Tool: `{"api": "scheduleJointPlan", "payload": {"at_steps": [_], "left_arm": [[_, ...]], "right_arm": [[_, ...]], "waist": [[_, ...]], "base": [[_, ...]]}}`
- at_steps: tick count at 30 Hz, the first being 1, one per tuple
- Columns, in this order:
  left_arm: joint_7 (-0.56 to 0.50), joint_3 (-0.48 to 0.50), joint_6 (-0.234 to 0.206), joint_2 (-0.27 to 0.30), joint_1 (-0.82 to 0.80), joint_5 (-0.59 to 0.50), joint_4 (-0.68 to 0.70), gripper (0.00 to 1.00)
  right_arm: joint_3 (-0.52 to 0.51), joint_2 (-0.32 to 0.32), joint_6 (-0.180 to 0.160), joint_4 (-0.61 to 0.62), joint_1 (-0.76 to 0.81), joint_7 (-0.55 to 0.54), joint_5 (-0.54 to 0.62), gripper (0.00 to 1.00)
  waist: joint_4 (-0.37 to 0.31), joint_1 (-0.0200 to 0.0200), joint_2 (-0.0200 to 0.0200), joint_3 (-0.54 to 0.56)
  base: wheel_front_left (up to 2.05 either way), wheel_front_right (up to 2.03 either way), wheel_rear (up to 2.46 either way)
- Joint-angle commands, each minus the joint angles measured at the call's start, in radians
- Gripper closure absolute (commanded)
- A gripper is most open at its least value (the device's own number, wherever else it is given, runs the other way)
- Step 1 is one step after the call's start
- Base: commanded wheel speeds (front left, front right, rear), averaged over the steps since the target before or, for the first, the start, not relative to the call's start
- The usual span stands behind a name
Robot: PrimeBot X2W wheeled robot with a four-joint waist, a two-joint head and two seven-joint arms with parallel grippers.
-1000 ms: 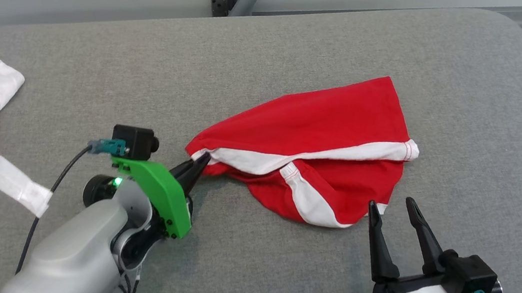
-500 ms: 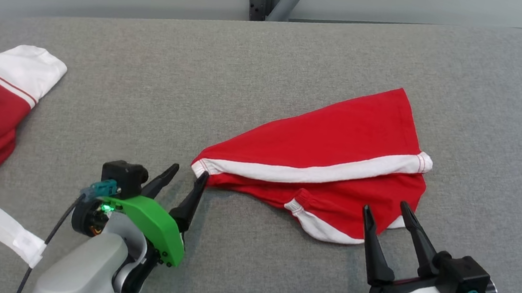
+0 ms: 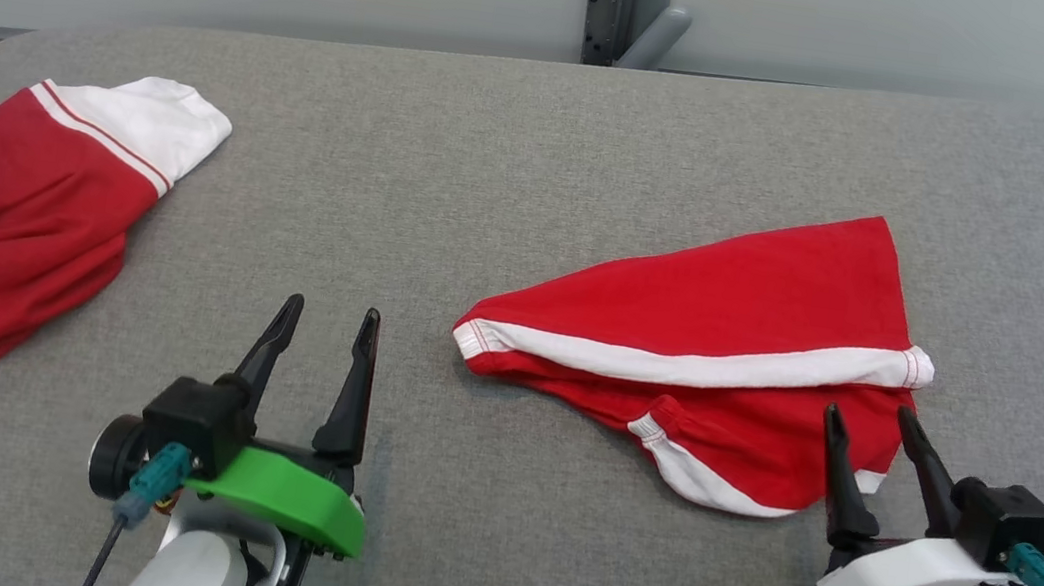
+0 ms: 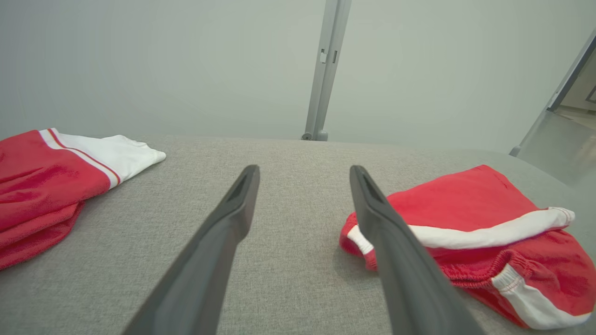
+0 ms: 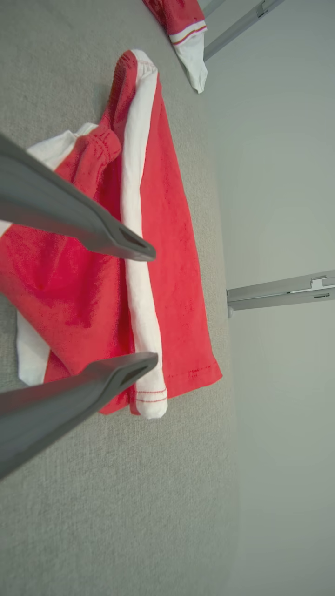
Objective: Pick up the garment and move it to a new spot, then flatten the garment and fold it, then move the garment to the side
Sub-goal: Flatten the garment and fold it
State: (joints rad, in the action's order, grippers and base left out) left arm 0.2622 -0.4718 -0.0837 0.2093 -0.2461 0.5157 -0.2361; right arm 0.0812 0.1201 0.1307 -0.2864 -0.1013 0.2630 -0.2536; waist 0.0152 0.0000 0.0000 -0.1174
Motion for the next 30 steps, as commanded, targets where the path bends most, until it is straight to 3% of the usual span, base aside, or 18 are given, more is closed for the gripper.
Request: {"api": "scheduleJointPlan", "payload": {"at_steps": [1, 11, 16, 23, 30], "left_arm": [[0.003, 0.040, 0.007, -0.026, 0.055, -0.063, 0.036, 0.00], [0.003, 0.125, 0.054, -0.122, 0.181, -0.263, 0.086, 0.00], [0.003, 0.135, 0.064, -0.146, 0.201, -0.318, 0.074, 0.00], [0.003, 0.132, 0.074, -0.157, 0.203, -0.354, 0.057, 0.00], [0.003, 0.123, 0.079, -0.158, 0.173, -0.356, 0.036, 0.00]], "right_arm": [[-0.020, 0.019, 0.000, -0.029, -0.029, 0.003, -0.015, 0.00], [-0.090, 0.095, 0.000, -0.153, -0.095, 0.003, -0.062, 0.00], [-0.075, 0.144, 0.000, -0.244, -0.129, 0.003, -0.099, 0.00], [0.019, 0.212, 0.000, -0.364, -0.195, -0.010, -0.202, 0.00], [0.156, 0.294, 0.000, -0.385, -0.266, -0.060, -0.355, 0.00]], "waist": [[0.033, 0.0000, 0.0000, 0.003], [0.082, 0.0000, 0.0000, 0.002], [0.092, 0.0000, 0.0000, 0.003], [0.094, 0.0000, 0.0000, -0.005], [0.095, 0.0000, 0.0000, -0.017]], "base": [[0.00, 0.00, 0.00], [0.00, 0.00, 0.00], [0.00, 0.00, 0.00], [0.00, 0.00, 0.00], [0.00, 0.00, 0.00]]}}
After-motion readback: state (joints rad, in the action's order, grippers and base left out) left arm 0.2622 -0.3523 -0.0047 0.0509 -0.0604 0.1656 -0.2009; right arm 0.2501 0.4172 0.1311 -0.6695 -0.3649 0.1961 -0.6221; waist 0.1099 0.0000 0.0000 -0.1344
